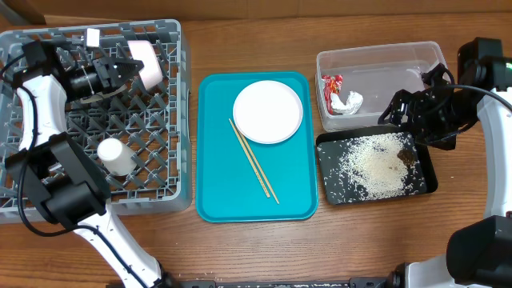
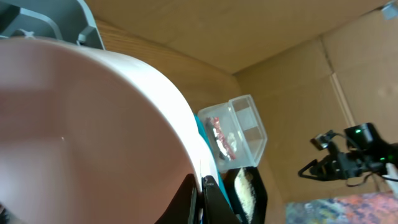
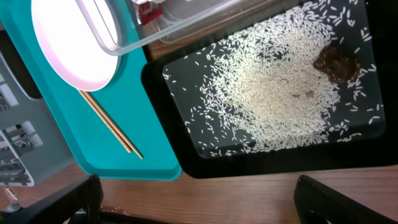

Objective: Sort waste into correct bins and load items into the dishwasher
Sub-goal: 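Carry the pink bowl into the dish rack and release it, then reach the left gripper down to the wooden chopsticks on the tray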

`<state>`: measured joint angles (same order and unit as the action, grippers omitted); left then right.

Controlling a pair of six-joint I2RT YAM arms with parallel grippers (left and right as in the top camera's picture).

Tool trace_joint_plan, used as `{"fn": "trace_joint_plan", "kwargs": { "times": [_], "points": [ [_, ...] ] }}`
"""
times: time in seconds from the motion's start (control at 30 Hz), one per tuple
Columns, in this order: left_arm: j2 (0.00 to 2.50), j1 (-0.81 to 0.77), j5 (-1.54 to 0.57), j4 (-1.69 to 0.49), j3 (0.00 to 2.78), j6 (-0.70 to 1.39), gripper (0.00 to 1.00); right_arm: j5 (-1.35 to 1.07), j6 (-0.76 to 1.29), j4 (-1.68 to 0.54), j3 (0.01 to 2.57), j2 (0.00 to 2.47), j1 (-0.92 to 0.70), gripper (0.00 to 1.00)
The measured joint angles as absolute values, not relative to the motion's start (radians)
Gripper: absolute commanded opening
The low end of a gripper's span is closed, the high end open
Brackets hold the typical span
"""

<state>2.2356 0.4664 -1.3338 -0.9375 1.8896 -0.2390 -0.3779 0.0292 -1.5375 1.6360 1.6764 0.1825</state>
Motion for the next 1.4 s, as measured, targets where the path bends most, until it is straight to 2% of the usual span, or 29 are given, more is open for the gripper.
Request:
{"fn": "trace_joint_plan", "kwargs": {
  "times": [0.03, 0.17, 0.27, 0.3, 0.57, 0.8, 0.97, 1.13, 1.4],
  "points": [
    [2.24, 0.472, -1.342, -0.939, 1.89, -0.239, 0.28, -0.377, 0.03, -1.539, 1.636, 1.676, 0.183, 1.0],
    [2.249, 0.498, -1.343, -0.946, 1.889, -0.229, 0.56, -0.377, 0.03, -1.542, 1.636, 1.676, 0.183, 1.0],
    [2.249, 0.519, -1.343, -0.949, 1.889, -0.196, 0.91, -0.377, 0.03, -1.543, 1.636, 1.676, 0.183, 1.0],
    [2.249, 0.529, -1.344, -0.955, 1.889, -0.187, 1.0, -0.377, 0.03, -1.542, 1.636, 1.676, 0.183, 1.0],
    [2.187, 0.605, -1.304, -1.002, 1.884, -0.163, 1.0, -0.377, 0.029, -1.543, 1.636, 1.676, 0.183, 1.0],
    [1.885, 0.525, -1.079, -1.126, 1.883, -0.157, 1.0, -0.377, 0.03, -1.544, 1.636, 1.676, 0.183, 1.0],
    [1.721, 0.352, -0.854, -1.271, 1.889, -0.101, 1.0, -0.377, 0.03, -1.542, 1.636, 1.676, 0.183, 1.0],
    [1.718, 0.134, -0.59, -1.435, 1.887, 0.103, 1.0, -0.377, 0.03, -1.542, 1.636, 1.676, 0.183, 1.0],
    [1.767, -0.206, -0.366, -1.349, 1.746, 0.487, 1.0, -0.377, 0.03, -1.543, 1.636, 1.676, 0.183, 1.0]
  ]
}}
